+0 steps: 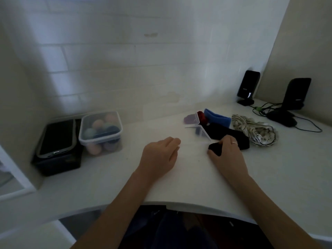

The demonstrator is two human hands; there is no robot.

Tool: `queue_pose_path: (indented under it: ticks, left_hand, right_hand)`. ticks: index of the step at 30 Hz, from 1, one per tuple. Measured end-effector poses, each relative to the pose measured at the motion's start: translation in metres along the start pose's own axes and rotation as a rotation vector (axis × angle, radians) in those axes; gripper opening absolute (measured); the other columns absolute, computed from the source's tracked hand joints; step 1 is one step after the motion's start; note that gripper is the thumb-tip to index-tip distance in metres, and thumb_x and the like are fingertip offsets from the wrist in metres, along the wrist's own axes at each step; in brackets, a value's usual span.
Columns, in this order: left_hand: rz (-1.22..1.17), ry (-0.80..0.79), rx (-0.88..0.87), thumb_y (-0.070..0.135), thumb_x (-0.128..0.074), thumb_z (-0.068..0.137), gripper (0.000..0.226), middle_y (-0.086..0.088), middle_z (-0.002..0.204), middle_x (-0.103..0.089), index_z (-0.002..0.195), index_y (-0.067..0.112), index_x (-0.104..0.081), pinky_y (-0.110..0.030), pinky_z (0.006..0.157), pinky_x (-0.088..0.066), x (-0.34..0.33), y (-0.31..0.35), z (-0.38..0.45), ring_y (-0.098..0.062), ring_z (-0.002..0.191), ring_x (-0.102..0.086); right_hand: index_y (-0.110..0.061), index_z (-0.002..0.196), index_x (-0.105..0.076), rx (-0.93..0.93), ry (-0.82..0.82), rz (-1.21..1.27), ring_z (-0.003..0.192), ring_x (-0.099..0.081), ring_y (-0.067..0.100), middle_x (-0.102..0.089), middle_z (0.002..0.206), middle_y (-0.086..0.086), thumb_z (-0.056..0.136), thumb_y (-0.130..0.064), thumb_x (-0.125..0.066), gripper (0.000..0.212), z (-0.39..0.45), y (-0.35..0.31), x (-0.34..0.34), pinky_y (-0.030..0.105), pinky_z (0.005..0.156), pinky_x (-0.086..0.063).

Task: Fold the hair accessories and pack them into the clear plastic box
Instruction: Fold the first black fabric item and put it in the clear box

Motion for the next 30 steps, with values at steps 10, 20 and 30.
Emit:
queue_pose_path:
  ticks: [10, 20, 30]
  left_hand:
    - [-0.052, -0.030, -0.031, 0.023, -0.053, 0.086, 0.011, 0.003, 0.072, -0.068, 0.084, 0.019, -0.063, -0.026, 0.039, -0.045, -0.003, 0.010, 0.001, -0.018, 0.054, -0.063]
    - [-1.310, -0.305, 1.311, 0.059, -0.028, 0.092, 0.073, -0.016, 0.073, -0.071, 0.094, -0.005, -0.063, -0.030, 0.051, -0.058, 0.016, -0.035, 0.081, -0.027, 0.062, -0.071]
    - [-1.277, -0.204, 1.022, 0.004, -0.048, 0.093, 0.022, -0.007, 0.090, -0.071, 0.112, 0.000, -0.060, -0.026, 0.071, -0.058, -0.015, -0.064, 0.106, -0.019, 0.082, -0.070]
  right_hand:
    - [-0.010, 0.105, -0.052, 0.182, 0.377, 0.238, 0.080, -0.054, 0.022, -0.060, 0.089, 0.006, 0.099, -0.026, -0.039, 0.022, 0.038, -0.055, 0.048, 0.032, 0.065, -0.040]
    - [-0.030, 0.085, -0.052, 0.598, -0.044, 0.656, 0.069, -0.057, -0.006, -0.057, 0.071, -0.017, 0.093, -0.016, -0.049, 0.017, 0.053, -0.115, 0.018, 0.013, 0.061, -0.050]
    - [-0.015, 0.068, -0.061, 0.276, -0.269, 0.748, 0.071, -0.065, 0.019, -0.066, 0.072, 0.007, 0.092, -0.025, -0.055, 0.027, 0.102, -0.116, 0.001, 0.040, 0.065, -0.059]
Point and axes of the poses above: each hand's wrist, its own z-axis towards the middle knuckle, its own x-axis out of the back of the hand, y = z × x, the point moved 1 cm from there along z, towards the middle knuckle
